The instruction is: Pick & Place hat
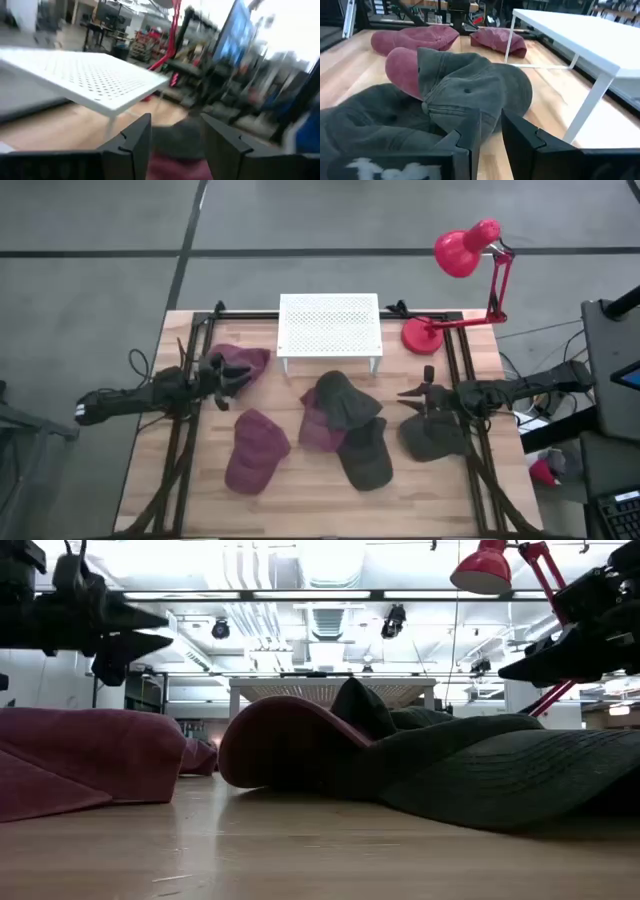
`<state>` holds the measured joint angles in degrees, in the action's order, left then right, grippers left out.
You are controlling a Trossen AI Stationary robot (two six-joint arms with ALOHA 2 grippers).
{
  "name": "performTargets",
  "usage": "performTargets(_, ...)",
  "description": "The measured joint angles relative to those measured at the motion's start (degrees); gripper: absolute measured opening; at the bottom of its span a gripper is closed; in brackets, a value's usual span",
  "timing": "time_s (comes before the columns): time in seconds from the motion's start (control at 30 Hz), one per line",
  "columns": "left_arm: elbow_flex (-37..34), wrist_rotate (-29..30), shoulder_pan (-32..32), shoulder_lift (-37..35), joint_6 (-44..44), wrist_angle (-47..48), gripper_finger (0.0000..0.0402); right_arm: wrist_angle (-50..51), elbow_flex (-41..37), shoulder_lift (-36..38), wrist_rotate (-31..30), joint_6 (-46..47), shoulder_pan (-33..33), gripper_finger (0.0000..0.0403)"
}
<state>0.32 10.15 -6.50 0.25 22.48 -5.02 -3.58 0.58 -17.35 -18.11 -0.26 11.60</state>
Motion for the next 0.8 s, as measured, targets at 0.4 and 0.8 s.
performTargets(0.4, 0.0, 2.2, 0.0, 0.0, 13.2, -6.1, 0.0163, -22.1, 0.0, -0.2, -1.4, 27.9, -0.1, 0.0091)
performTargets(0.8, 0.0, -0.3, 0.1, 1.2, 19.3, -7.6, 0.0163, -49.3, 0.0, 0.1, -2.8, 16.9, -0.2, 0.0075)
